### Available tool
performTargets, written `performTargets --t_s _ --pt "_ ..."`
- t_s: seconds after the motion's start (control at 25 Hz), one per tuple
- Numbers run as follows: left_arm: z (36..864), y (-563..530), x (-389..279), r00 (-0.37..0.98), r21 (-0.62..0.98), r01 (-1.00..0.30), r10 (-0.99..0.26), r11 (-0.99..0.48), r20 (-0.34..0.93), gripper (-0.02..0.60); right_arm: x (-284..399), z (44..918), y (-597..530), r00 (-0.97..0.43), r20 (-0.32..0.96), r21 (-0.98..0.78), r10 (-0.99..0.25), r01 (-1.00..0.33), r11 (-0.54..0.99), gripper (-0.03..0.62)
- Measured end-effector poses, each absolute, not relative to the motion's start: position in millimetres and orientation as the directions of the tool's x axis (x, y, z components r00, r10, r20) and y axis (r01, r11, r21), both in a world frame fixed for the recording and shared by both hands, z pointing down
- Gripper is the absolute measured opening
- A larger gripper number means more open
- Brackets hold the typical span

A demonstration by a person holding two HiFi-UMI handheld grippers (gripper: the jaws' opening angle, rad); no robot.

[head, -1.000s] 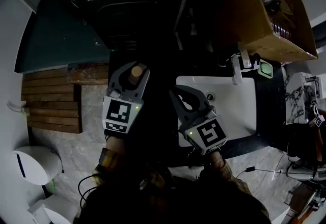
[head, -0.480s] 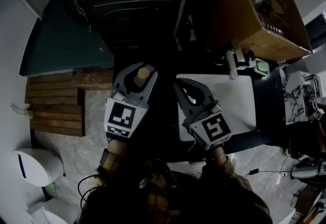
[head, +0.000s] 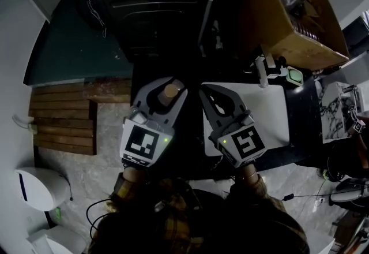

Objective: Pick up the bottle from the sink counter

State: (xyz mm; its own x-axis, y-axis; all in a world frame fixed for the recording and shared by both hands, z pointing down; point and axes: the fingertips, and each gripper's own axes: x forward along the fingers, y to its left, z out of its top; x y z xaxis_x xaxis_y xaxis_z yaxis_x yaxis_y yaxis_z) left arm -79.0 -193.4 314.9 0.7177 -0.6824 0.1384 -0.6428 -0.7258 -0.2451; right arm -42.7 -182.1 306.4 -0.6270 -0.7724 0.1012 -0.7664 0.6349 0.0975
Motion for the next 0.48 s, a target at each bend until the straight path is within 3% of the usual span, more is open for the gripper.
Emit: performTargets --t_s 0.48 --pt "307 -160 -77 0.714 -0.132 -0.681 -0.693 -0.721 0.099 0.130 -46 296 -168 -0.639 0.088 0.113 -0.764 -0.756 0.645 0.017"
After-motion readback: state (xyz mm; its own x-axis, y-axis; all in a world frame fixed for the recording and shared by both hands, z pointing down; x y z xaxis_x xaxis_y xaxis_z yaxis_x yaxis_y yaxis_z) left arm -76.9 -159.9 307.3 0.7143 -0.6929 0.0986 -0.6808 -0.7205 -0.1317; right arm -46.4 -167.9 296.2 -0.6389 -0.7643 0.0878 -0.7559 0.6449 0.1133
